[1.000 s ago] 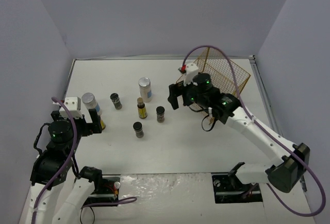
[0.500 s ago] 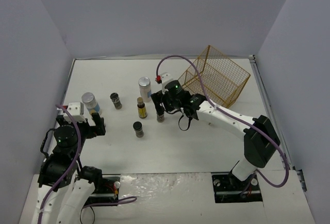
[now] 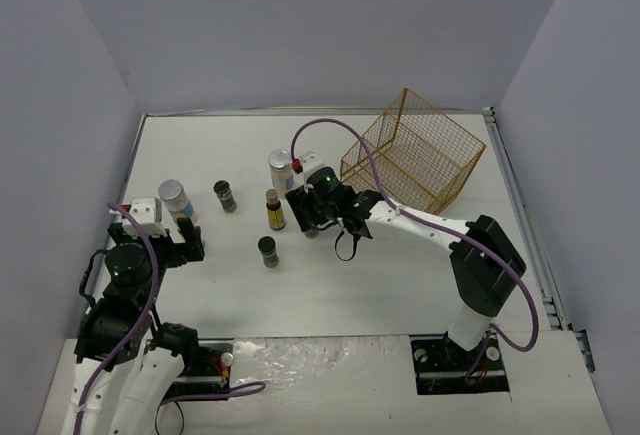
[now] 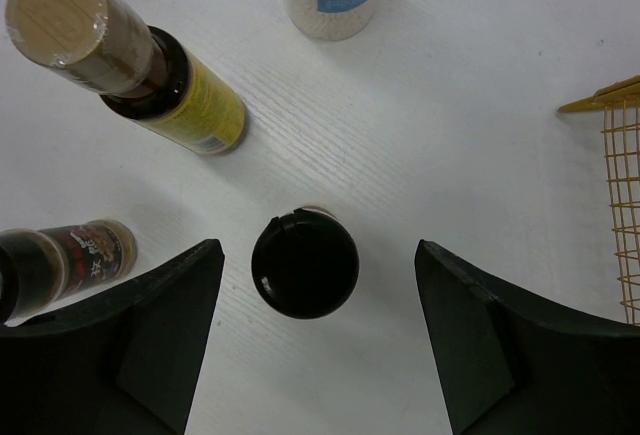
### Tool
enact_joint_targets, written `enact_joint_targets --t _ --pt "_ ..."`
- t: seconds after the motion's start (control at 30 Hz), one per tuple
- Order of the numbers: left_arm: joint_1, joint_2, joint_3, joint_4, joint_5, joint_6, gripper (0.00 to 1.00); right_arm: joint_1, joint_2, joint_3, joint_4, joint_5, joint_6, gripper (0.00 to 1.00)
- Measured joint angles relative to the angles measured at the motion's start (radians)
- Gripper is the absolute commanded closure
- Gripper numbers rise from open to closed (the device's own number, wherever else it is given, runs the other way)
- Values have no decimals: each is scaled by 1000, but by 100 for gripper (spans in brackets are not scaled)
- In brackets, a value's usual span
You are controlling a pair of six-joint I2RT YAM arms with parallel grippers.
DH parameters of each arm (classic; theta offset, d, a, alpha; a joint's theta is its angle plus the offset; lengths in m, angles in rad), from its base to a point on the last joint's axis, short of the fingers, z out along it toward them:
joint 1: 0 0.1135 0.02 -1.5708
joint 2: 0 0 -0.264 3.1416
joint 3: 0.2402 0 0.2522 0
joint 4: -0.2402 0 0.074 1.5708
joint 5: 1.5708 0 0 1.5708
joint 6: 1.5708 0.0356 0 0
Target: Organize the condiment bottles
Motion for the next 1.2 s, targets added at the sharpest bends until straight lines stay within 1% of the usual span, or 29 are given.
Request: enact_joint_targets --t 0.13,0.2,0.27,0.43,0.57,0.77,0.9,1.07,1.2 --pt "0 0 -1 0 -1 0 3 0 27 -11 10 11 -4 36" --pt "0 0 -1 0 -1 0 3 0 31 -19 13 13 -4 44" --pt "0 0 -1 0 -1 0 3 0 32 -25 16 13 -6 56" --pt "0 1 -1 0 -1 0 3 0 32 -30 30 23 -8 78" --pt "0 1 -1 0 -1 0 3 0 25 -33 33 34 -11 93" --pt "0 1 -1 0 -5 0 3 0 -32 -38 30 57 -10 98" --pt "0 4 -1 0 -10 0 3 0 -127 -34 7 121 -3 100" --pt "0 20 -1 0 -31 0 3 -14 -223 48 -26 245 21 100" --pt "0 21 -1 -1 -36 0 3 -86 -236 122 -35 320 76 100"
